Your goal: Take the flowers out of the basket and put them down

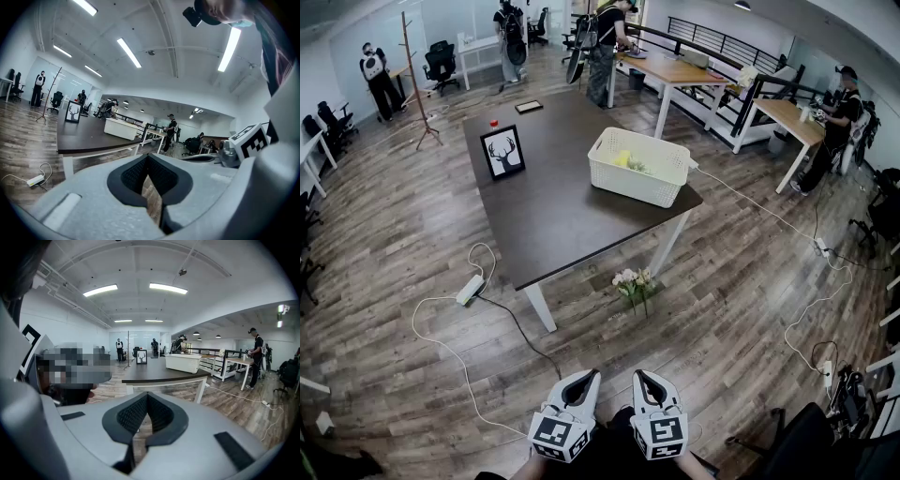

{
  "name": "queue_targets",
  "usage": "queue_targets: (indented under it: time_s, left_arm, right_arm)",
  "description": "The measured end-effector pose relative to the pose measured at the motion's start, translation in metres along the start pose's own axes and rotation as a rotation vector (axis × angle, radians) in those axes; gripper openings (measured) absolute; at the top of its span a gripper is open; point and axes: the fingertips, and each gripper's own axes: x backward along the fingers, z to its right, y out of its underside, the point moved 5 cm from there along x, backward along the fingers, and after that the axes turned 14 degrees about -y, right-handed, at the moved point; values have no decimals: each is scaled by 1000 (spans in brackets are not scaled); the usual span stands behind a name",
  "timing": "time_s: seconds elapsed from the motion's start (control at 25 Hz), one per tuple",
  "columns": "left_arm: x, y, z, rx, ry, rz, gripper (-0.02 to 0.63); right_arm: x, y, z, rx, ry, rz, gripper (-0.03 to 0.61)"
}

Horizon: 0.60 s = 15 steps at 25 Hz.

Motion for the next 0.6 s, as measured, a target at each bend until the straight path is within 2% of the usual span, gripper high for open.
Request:
queue_targets:
  time_s: [0.24, 0.6]
  left_arm:
    - [-5, 4, -2, -3, 9, -5, 8]
    - [-12, 9, 5, -7, 14, -19, 6]
  right_arm:
    - [-1, 3, 0, -3, 10, 5, 6]
    - [4, 11, 15, -73, 31, 39, 6]
